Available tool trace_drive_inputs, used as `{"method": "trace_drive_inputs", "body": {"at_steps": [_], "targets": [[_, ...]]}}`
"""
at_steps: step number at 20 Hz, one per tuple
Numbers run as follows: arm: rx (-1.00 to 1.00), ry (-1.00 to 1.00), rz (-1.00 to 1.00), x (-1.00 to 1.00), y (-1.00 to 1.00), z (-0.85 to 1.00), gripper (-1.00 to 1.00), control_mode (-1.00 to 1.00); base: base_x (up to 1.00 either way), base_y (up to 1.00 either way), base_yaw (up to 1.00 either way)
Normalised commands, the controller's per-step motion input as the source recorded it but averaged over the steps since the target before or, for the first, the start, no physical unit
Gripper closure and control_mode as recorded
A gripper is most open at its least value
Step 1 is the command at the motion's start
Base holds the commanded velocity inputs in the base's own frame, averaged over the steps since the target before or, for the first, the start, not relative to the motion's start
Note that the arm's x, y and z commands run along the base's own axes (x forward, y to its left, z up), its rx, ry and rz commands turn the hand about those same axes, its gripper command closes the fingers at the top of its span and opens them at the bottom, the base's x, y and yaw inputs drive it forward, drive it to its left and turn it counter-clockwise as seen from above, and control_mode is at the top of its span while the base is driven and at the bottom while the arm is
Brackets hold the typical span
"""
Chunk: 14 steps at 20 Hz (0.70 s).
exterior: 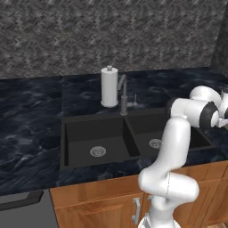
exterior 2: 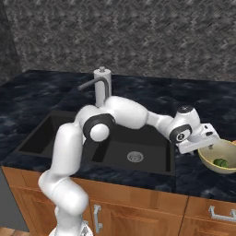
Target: Pick the avocado from the sink and place it in the bowl. Then pick the bowl and place it in the microwave. Then close the microwave door and press the start button.
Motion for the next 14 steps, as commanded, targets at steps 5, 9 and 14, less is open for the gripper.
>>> {"method": "trace_drive_inputs", "body": {"at_steps": [5, 9, 14], "targets": [[-0.01, 0.05, 0.02, 0.36, -0.34, -0.34, -1.0, -1.0, 0.0, 0.0, 0.0], [0.0, 0.06, 0.0, 0.15, -0.7, -0.38, -1.0, -1.0, 0.0, 0.0, 0.0], [0.01, 0.01, 0.0, -0.2, -0.25, -0.08, 1.0, -1.0, 0.0, 0.0, 0.0]]}}
